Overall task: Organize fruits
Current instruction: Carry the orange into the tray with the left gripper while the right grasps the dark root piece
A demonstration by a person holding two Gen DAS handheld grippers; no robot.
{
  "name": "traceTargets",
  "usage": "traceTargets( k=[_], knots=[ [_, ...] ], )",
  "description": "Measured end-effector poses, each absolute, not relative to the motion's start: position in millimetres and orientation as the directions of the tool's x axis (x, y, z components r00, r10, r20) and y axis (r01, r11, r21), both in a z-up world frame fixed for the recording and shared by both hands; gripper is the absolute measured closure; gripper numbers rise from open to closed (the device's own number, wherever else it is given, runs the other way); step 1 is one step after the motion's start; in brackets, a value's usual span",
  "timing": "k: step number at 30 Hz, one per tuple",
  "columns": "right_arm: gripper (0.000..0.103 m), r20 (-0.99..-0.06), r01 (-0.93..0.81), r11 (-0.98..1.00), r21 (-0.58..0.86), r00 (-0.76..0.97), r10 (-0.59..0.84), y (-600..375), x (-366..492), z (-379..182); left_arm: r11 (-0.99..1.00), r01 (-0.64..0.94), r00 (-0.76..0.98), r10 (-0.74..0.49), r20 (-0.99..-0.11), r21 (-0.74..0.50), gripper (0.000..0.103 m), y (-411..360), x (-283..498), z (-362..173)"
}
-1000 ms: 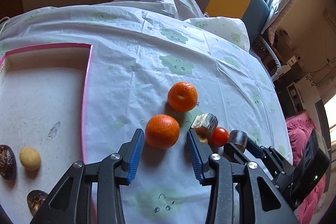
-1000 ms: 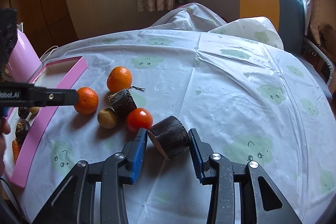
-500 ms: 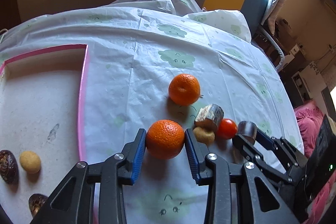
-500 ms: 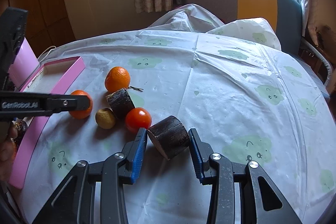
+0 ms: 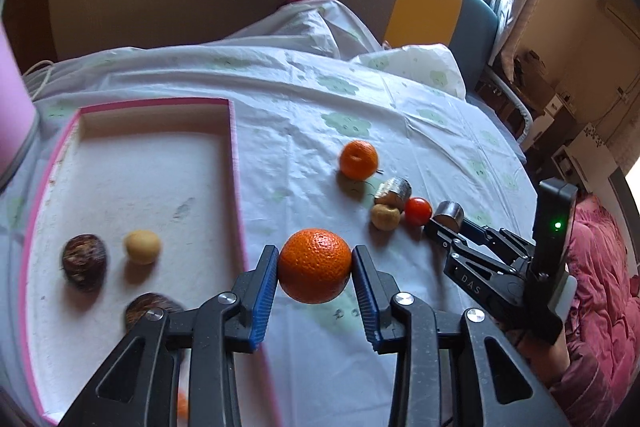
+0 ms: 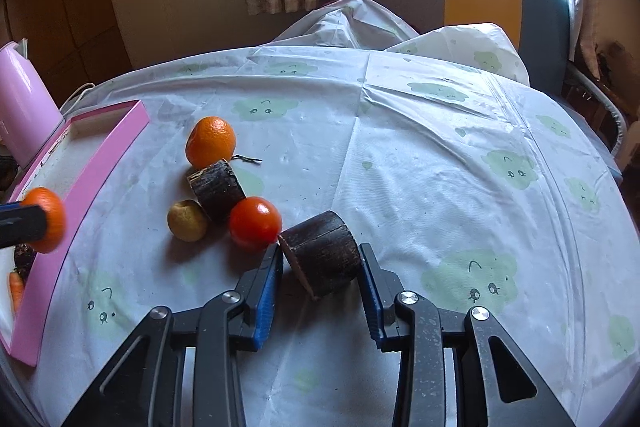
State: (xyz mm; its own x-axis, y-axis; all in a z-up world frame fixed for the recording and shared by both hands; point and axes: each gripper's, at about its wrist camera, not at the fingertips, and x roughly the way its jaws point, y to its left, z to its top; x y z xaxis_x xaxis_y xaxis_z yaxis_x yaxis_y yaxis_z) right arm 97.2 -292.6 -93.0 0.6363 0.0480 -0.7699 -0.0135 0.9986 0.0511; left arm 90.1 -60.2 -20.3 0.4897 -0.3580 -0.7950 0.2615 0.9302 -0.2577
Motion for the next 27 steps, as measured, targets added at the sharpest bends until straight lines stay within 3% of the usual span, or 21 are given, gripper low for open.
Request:
traceTargets(
  k=[13, 27],
  knots=[
    [0.065, -0.787, 0.035, 0.999, 0.03, 0.617, 0.002, -281, 87, -90, 0.975, -0.014, 0.565, -0.174, -0.807, -0.22, 0.066, 78, 62, -31],
    [0.065, -0.771, 0.065, 0.998, -0.007, 0.635, -0.046, -271, 79, -93, 0.983, -0.043, 0.551, -0.126, -0.825, -0.178, 0.065, 86, 60, -60]
  ],
)
